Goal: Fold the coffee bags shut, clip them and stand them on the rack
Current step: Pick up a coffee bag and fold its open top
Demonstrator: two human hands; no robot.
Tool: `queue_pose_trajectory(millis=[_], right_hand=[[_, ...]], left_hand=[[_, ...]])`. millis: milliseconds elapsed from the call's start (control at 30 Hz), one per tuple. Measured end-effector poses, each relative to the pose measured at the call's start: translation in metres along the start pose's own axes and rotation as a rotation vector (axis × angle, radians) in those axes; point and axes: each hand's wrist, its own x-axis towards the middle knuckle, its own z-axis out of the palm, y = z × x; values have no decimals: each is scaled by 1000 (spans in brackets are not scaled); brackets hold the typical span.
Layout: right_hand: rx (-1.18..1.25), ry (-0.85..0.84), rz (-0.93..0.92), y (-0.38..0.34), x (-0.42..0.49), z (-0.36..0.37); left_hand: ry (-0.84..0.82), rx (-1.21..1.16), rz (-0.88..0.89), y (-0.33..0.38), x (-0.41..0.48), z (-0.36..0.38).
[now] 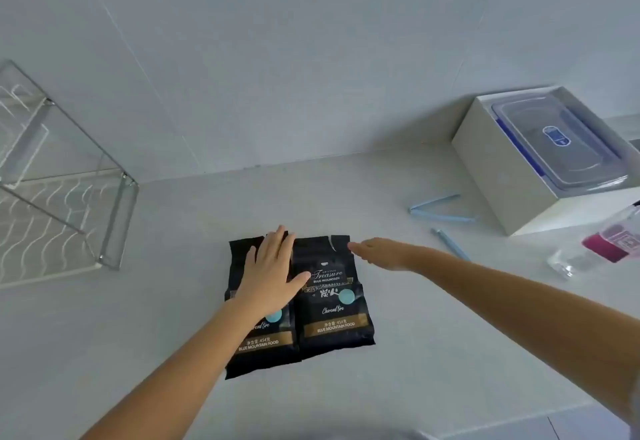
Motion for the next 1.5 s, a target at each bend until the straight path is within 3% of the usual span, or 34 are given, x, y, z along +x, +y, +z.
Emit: queue_pose_trajectory(millis=[167,333,433,500,633,733,867,967,1067,1167,1333,1500], right_hand=[[231,-99,31,21,17,18],[651,9,97,16,37,37],[829,-31,62,16,32,34],[882,-33,-11,12,25,29],[958,66,-156,2,6,12],[958,185,-283,-9,-9,6],[877,284,-418,-23,-21,4],[830,323,-384,-17,-20,10],[768,395,-287,-7,-17,19],[783,434,-363,-6,-21,23],[698,515,-257,-8,-22,28],[677,483,-324,-7,-20,33]], left_hand=[[-120,-72,-70,-14,-1,29],[-1,-103,-139,-13,1,46],[-10,-149,-173,-10,5,42],[8,-328,-203,-7,7,33],[56,-951,-229,0,6,6],[34,-1210,-226,2,4,-10],[104,-1123,-180,1,4,-23],[105,-1066,-193,2,-1,-15],[245,-999,-214,5,-11,5],[406,-1066,-212,8,-19,11],[270,-1141,-194,14,-16,4],[288,-1136,-116,10,-11,-1]])
